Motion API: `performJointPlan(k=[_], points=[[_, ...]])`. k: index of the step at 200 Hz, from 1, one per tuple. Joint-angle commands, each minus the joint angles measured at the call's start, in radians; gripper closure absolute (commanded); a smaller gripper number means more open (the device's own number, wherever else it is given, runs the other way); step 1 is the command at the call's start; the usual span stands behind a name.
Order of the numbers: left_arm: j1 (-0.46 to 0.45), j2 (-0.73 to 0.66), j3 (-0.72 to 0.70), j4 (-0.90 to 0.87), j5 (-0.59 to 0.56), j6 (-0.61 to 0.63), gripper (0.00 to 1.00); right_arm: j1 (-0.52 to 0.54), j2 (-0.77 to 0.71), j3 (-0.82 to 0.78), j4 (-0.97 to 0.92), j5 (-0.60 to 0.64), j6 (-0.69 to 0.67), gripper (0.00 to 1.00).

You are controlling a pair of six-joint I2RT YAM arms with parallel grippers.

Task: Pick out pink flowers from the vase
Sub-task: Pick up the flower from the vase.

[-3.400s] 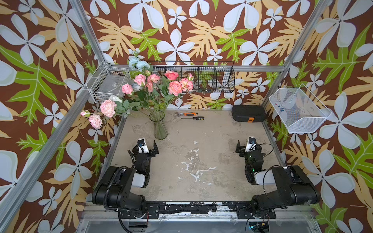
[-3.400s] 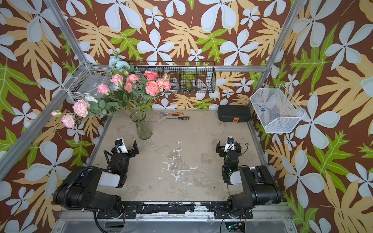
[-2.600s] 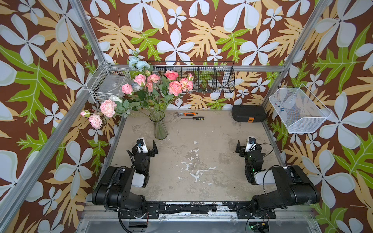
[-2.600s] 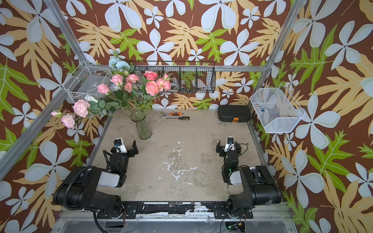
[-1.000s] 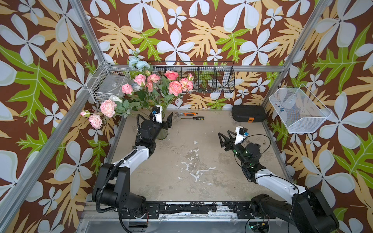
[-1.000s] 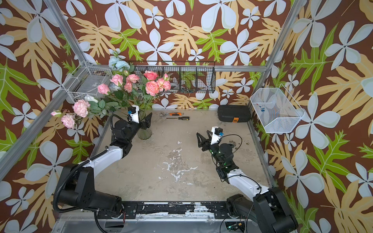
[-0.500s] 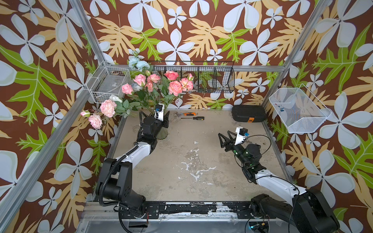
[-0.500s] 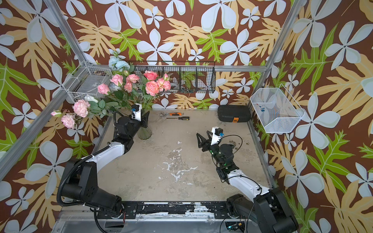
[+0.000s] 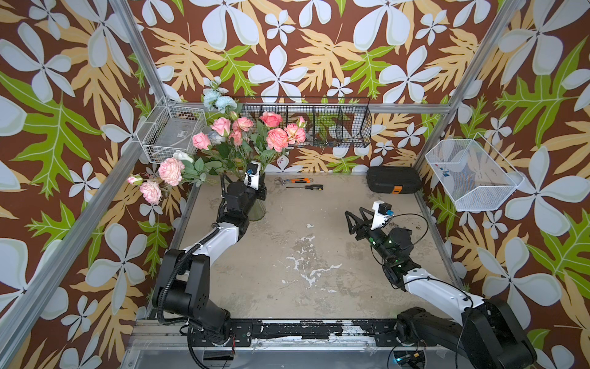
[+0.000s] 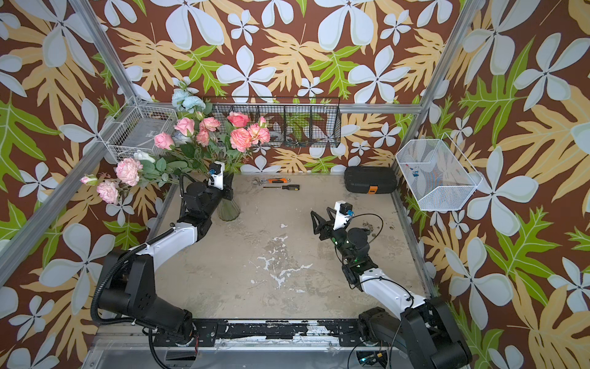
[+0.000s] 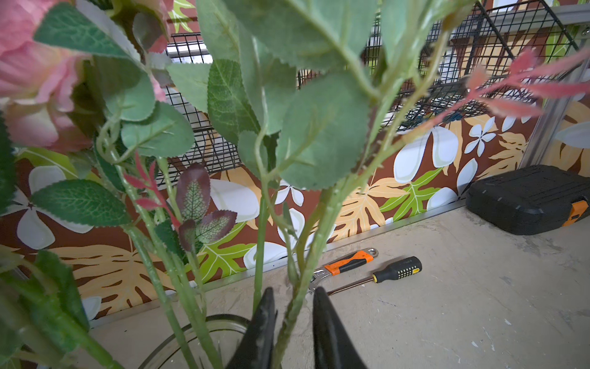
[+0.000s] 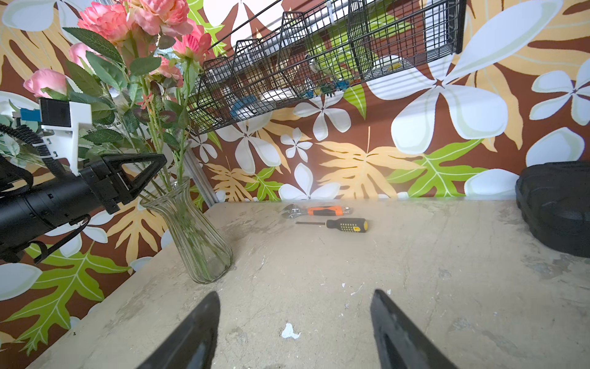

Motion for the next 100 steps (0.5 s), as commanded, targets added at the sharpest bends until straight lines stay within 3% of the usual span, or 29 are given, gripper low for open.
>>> performJointPlan(k=[1,30,100], points=[[0.000,0.020,0.029,-0.012,-0.024,0.019,0.71,0.001,0.002,0.003,0.027,0.000,0.007,0.26],[0.000,0.050,0.055,-0.037,-0.038,0.038,0.82,0.002,0.002,0.003,0.027,0.002,0.007,0.26],[-0.001,0.004,0.046,-0.030,-0.046,0.026,0.94,0.001,0.012,0.003,0.028,0.006,0.007,0.26]])
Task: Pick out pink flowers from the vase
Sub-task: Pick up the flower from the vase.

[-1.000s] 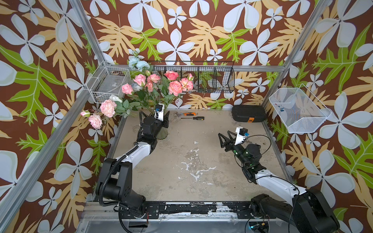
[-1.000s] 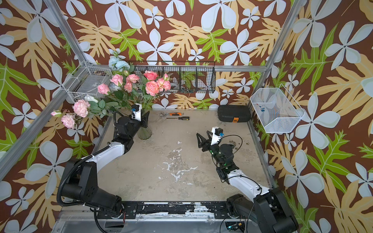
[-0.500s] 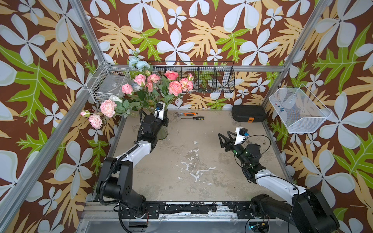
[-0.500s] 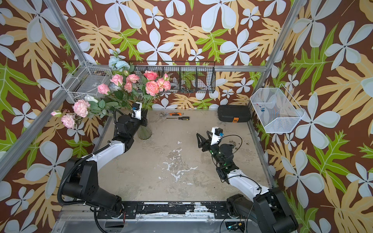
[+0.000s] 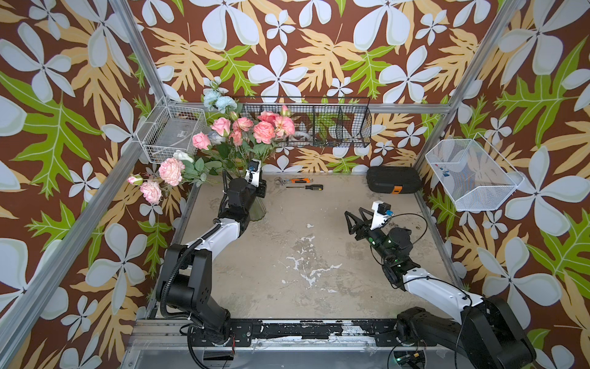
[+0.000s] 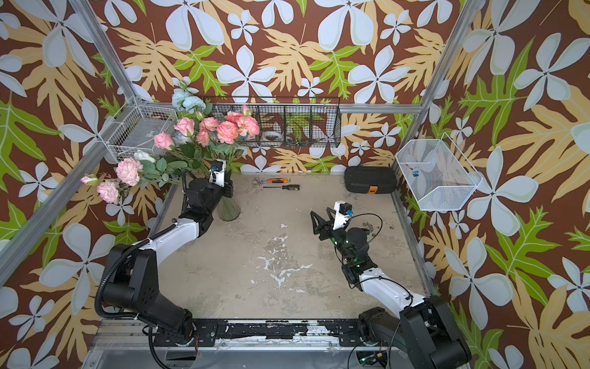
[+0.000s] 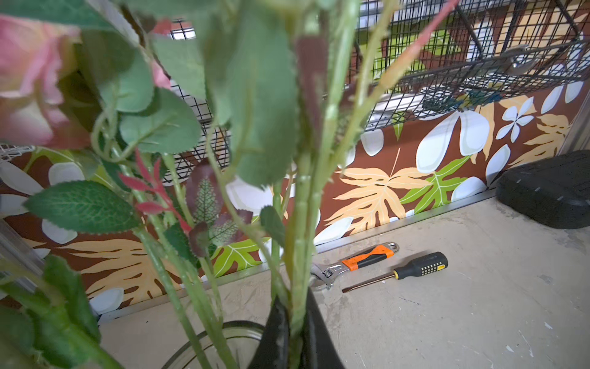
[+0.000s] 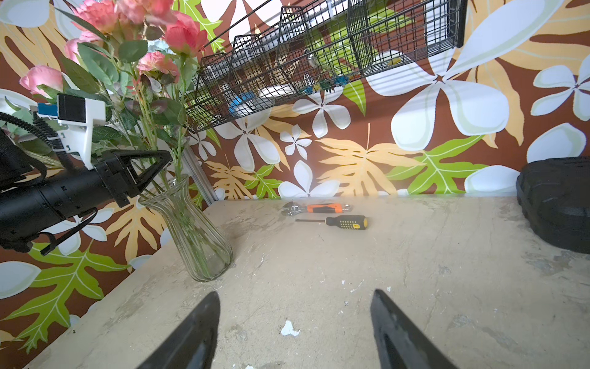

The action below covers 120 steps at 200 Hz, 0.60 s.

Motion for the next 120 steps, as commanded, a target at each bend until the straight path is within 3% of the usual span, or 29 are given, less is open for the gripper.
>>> performJointPlan(k=[1,120], points=[[-0.002,-0.020,-0.002,0.018,-0.001,-0.011,0.94,0.001,0.004,0.003,0.029,0.006,0.006,0.26],[-0.002,-0.133,-0.007,-0.006,-0.021,0.016,0.95,0.000,0.021,0.009,0.031,-0.006,0.011,0.26]])
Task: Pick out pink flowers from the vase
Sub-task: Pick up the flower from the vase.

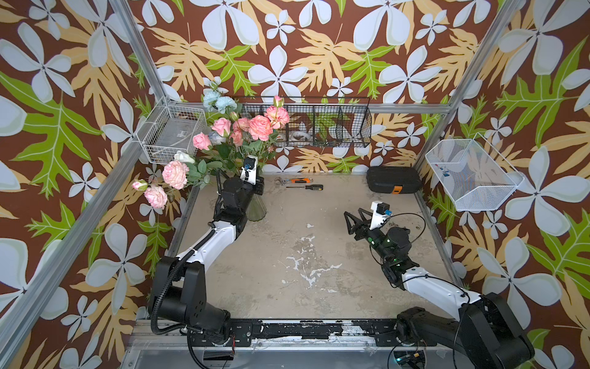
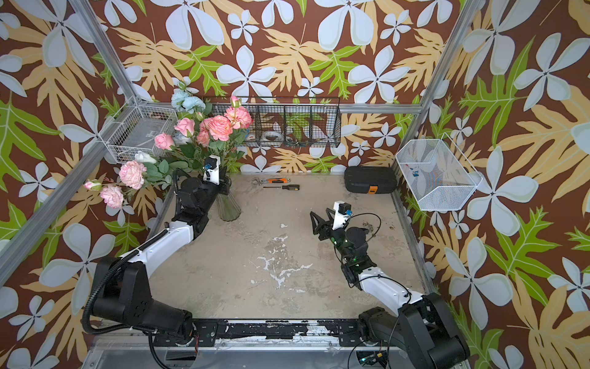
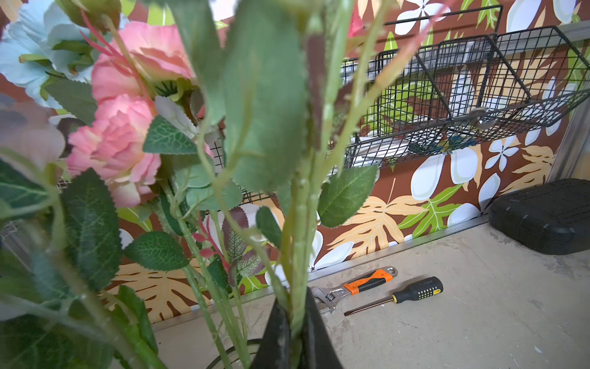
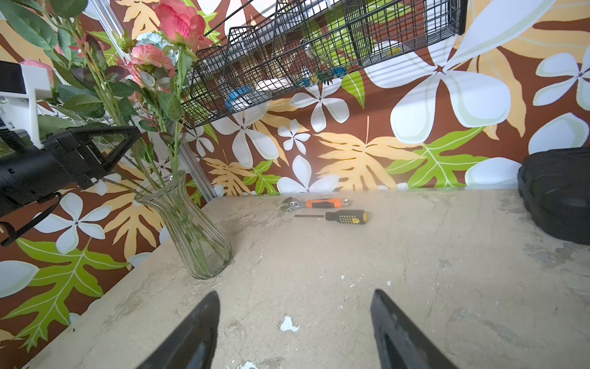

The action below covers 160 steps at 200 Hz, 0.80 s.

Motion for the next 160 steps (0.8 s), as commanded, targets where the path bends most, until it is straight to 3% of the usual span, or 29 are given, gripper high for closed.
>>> performJointPlan(k=[1,94,160], points=[[-0.002,-0.030,-0.001,0.011,-0.009,0.009,0.95,0.000,0.003,0.007,0.031,-0.005,0.004,0.26],[-0.004,-0.107,0.072,-0.053,0.040,0.018,0.99,0.002,0.018,0.013,0.029,-0.022,0.006,0.26],[-0.023,-0.129,0.207,-0.159,0.075,-0.004,1.00,0.000,0.041,0.034,0.003,-0.016,0.002,0.26]])
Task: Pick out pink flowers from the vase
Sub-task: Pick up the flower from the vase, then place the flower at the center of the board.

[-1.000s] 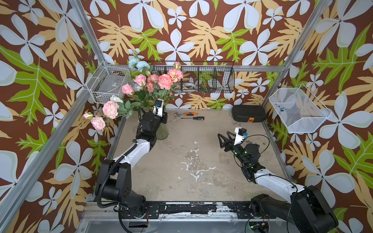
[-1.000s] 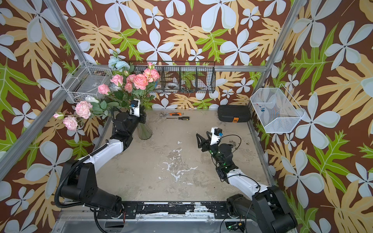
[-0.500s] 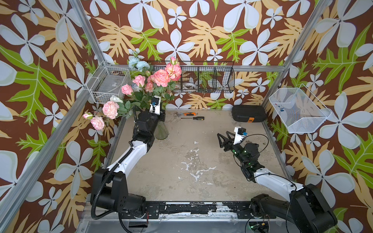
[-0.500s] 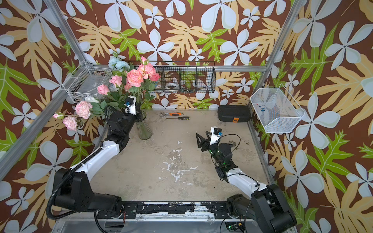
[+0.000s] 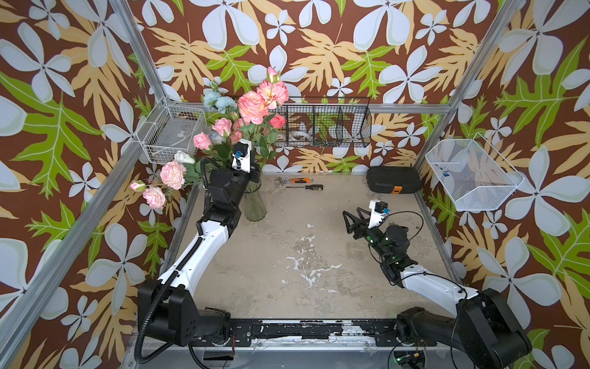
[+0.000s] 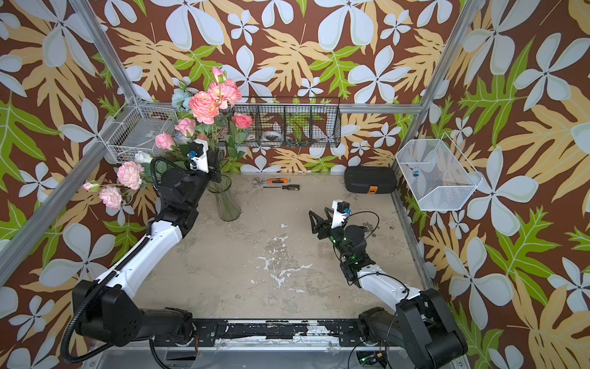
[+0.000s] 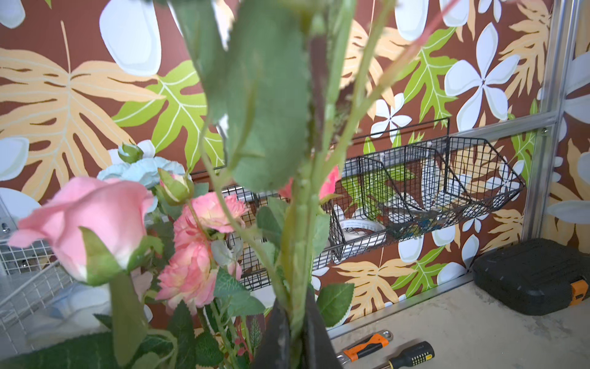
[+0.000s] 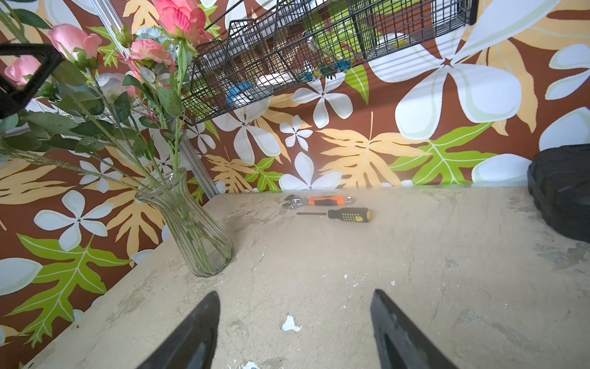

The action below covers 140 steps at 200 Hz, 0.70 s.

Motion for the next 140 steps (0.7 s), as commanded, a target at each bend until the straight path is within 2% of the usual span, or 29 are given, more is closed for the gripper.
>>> performJointPlan(k=[1,73,99,120,140], points=[[-0.010,-0.009,0.045,-0.051,0.033,-0.011,1.00,0.000,0.005,0.008,0.007,-0.003,-0.001,0.26],[-0.088,-0.070,0.199,-0.215,0.038,-0.049,1.00,0.001,0.025,0.023,-0.012,0.005,-0.010,0.26],[-0.111,-0.056,0.270,-0.328,0.074,-0.142,1.00,0.001,0.024,0.028,-0.026,0.024,-0.016,0.26],[-0.168,-0.043,0.282,-0.408,0.076,-0.217,1.00,0.001,0.016,0.029,-0.045,0.045,-0.032,0.27],[-0.209,-0.024,0.272,-0.446,0.167,-0.332,1.00,0.001,-0.031,-0.006,-0.014,0.075,-0.041,0.27]])
